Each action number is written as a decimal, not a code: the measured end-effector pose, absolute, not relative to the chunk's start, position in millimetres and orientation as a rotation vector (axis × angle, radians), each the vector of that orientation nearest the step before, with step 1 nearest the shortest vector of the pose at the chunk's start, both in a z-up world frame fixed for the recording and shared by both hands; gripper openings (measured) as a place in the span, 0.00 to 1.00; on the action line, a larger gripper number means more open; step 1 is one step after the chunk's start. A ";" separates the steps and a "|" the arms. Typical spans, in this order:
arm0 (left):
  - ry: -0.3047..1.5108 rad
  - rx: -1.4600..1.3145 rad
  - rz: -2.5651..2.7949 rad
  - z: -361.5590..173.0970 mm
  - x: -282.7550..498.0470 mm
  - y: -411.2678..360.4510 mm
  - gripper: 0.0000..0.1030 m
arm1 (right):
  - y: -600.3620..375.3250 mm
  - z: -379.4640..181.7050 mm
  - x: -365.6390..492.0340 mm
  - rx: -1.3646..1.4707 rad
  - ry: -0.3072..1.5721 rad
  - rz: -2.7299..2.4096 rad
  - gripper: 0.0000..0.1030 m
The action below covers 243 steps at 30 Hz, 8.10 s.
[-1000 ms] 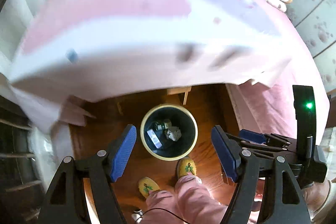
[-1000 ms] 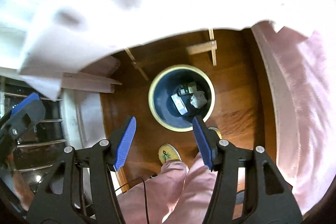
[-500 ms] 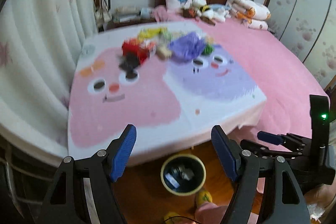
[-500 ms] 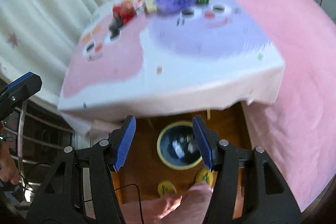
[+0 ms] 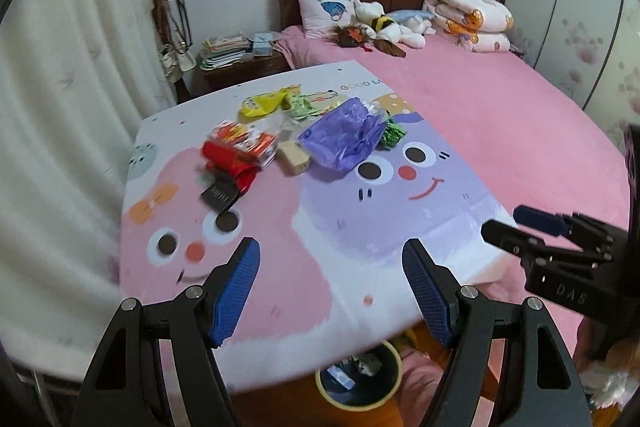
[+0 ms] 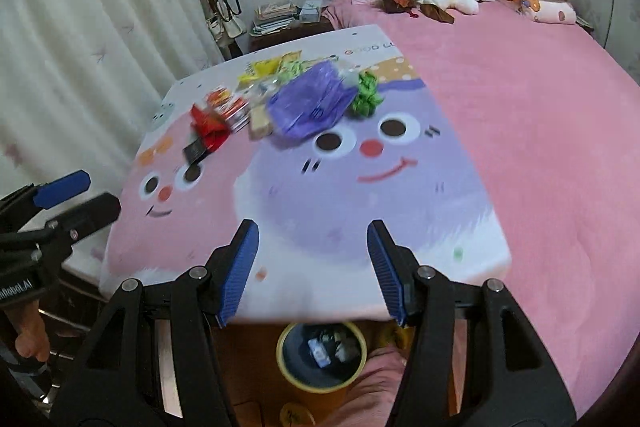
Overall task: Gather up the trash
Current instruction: 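Raise both open tools back over the table, then grasp the green paper with the right tool while the left tool grasps the purple bag, then carry both items over the bin and open both tools to drop them, then raise both open tools back over the table, then grasp the red packet with the right tool while the left tool grasps the black TALOPN card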
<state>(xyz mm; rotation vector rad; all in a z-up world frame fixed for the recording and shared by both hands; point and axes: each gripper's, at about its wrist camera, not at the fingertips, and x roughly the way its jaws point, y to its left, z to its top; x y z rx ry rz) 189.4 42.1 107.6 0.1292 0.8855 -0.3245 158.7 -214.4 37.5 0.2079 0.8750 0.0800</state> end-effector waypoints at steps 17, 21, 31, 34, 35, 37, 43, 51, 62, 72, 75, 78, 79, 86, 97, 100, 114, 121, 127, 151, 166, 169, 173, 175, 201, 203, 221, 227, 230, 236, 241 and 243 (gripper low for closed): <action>1.143 0.257 -0.262 -10.9 475.6 -108.7 0.73 | -330.1 -36.2 400.9 0.208 1.021 0.258 0.52; 1.174 0.301 -0.280 -33.4 511.5 -115.0 0.73 | -325.8 -49.2 436.8 0.195 1.034 0.294 0.52; 1.280 0.318 -0.413 -80.9 551.9 -135.4 0.73 | -308.6 -89.2 482.0 0.184 1.118 0.367 0.52; 1.319 0.330 -0.435 -92.0 550.3 -142.7 0.73 | -307.9 -97.2 487.0 0.186 1.136 0.384 0.52; 1.318 0.334 -0.431 -94.6 550.0 -143.9 0.72 | -307.0 -100.5 489.6 0.183 1.144 0.392 0.52; 1.315 0.320 -0.422 -98.6 550.6 -144.6 0.72 | -305.8 -102.0 490.5 0.176 1.146 0.401 0.52; 1.304 0.250 -0.359 -112.5 546.8 -139.4 0.68 | -303.1 -109.1 497.0 0.127 1.159 0.425 0.52; 1.250 0.280 -0.334 -108.5 518.8 -160.6 0.03 | -308.3 -114.7 502.0 0.122 1.163 0.418 0.52; 1.264 0.097 -0.277 -86.0 475.6 -120.1 0.00 | -298.2 -113.7 494.0 0.101 1.129 0.405 0.19; 1.230 0.016 -0.317 -64.0 456.5 -103.6 0.62 | -275.9 -110.5 470.8 0.056 1.117 0.473 0.16; 1.242 -0.011 -0.330 -68.5 470.4 -102.6 0.63 | -276.8 -111.7 467.3 0.054 1.119 0.484 0.15; 1.271 -0.017 -0.304 -79.5 487.4 -98.9 0.63 | -279.4 -111.6 464.9 0.055 1.116 0.497 0.15; 1.289 -0.028 -0.302 -84.0 492.8 -97.2 0.63 | -279.7 -111.7 464.7 0.056 1.116 0.499 0.15; 1.352 -0.050 -0.359 -103.7 512.9 -103.2 0.63 | -279.7 -115.3 463.1 0.041 1.113 0.529 0.12; 1.347 -0.080 -0.412 -107.3 512.8 -118.7 0.21 | -280.6 -120.7 466.6 0.066 1.114 0.544 0.10; 1.316 -0.020 -0.376 -98.2 501.0 -127.9 0.11 | -280.9 -117.8 464.6 0.083 1.114 0.540 0.10; 1.168 -0.035 -0.322 -13.8 406.7 -89.8 0.04 | -277.1 -67.9 396.1 0.179 1.038 0.533 0.10; 1.073 -0.008 -0.328 21.0 323.5 -43.8 0.04 | -247.6 -37.2 315.3 0.184 0.967 0.502 0.09; 0.994 0.030 -0.328 41.2 234.5 9.7 0.04 | -207.4 -27.2 224.8 0.213 0.951 0.448 0.09; 1.276 -0.025 -0.371 -123.9 33.4 73.7 0.04 | -132.1 -171.8 8.5 0.273 1.269 0.294 0.09; 1.377 0.009 -0.298 -361.6 50.6 40.2 0.04 | -153.3 -415.6 50.9 0.341 1.405 0.224 0.10; 1.386 0.022 -0.287 -393.9 49.3 38.2 0.14 | -152.4 -452.7 57.6 0.345 1.418 0.226 0.10; 1.367 0.047 -0.269 -418.5 52.8 35.5 0.51 | -157.1 -490.2 59.8 0.338 1.426 0.213 0.14; 1.365 0.053 -0.250 -425.9 53.7 36.7 0.62 | -159.4 -499.1 64.2 0.334 1.434 0.202 0.21; 1.126 0.014 -0.226 -119.7 53.2 74.7 0.88 | -148.1 -219.8 39.7 0.307 1.303 0.217 0.52; 1.103 0.011 -0.233 -84.3 48.6 80.1 0.88 | -143.1 -187.9 35.2 0.299 1.278 0.223 0.52; 0.929 -0.082 -0.189 89.1 59.6 152.7 0.84 | -98.2 13.4 48.4 0.112 0.943 0.238 0.52; 0.897 -0.095 -0.159 105.7 83.3 165.7 0.82 | -90.0 36.7 72.8 0.059 0.890 0.268 0.52; 0.893 -0.092 -0.131 105.5 100.4 169.1 0.81 | -87.1 41.5 93.6 0.044 0.873 0.288 0.52; 0.924 -0.117 -0.010 92.0 151.4 177.2 0.81 | -78.7 41.2 170.1 -0.007 0.866 0.379 0.52; 0.951 -0.180 0.140 75.6 206.9 188.0 0.81 | -63.2 31.7 264.4 -0.063 0.897 0.513 0.47; 0.965 -0.224 0.191 68.0 230.0 192.5 0.81 | -56.6 25.0 304.5 -0.080 0.923 0.580 0.41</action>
